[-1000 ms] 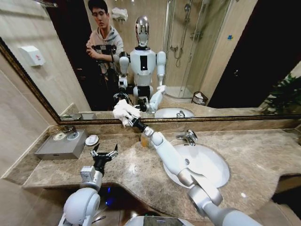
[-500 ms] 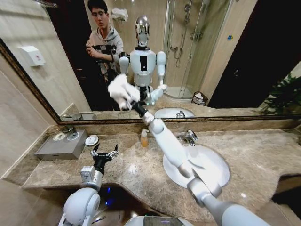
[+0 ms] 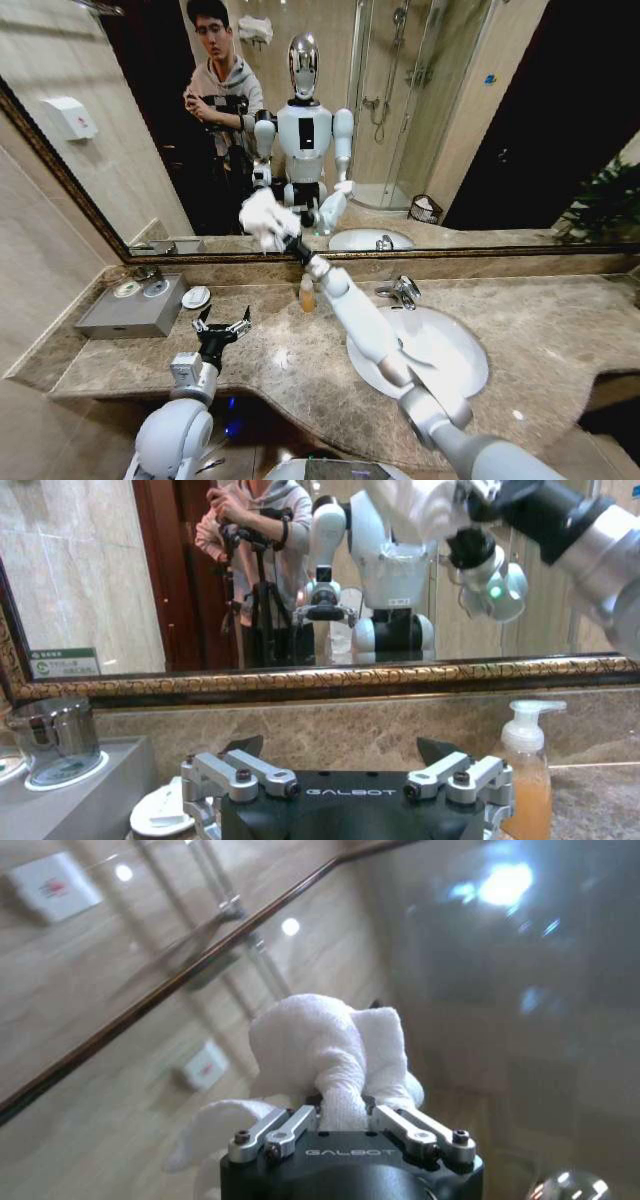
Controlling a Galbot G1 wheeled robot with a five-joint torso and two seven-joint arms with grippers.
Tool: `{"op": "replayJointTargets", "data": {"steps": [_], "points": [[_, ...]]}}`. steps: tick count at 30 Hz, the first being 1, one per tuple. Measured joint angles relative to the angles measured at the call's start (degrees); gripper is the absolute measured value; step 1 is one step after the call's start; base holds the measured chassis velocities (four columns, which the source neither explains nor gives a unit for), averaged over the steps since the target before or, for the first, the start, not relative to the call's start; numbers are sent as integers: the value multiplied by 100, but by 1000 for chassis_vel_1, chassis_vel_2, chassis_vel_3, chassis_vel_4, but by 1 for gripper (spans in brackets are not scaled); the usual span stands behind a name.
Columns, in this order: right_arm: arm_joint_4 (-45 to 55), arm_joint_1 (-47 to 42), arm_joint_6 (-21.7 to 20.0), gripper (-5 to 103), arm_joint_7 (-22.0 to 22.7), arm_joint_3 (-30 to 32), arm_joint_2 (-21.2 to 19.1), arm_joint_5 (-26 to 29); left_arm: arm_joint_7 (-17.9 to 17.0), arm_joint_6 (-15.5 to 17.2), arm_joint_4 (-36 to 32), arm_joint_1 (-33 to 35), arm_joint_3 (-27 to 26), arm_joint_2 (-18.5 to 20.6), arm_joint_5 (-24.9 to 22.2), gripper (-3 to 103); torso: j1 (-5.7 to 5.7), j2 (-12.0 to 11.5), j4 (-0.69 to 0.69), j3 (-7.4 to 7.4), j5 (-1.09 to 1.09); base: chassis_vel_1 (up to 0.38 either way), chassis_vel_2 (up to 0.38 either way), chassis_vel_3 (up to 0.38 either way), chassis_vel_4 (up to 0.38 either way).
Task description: Pick up the towel from the sink counter and wipe the mirror surface.
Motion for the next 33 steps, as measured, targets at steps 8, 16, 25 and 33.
{"op": "replayJointTargets", "data": {"steps": [8,16,25,33], "points": [[-376,-561,56,14,-190,-269,-3,-138,0,0,0,0,0,0,0,100,2,-1,0,2,0,0,0,0,0],[-665,-673,58,14,-272,-345,-4,-195,0,0,0,0,0,0,0,100,2,-2,1,3,-1,0,0,0,0],[-194,329,27,14,-3,-189,1,-72,0,0,0,0,0,0,0,100,0,0,1,0,0,0,0,0,0],[-508,-119,-14,14,-153,-607,-2,-120,0,0,0,-1,0,0,0,100,2,-2,1,2,0,0,0,0,0]]}}
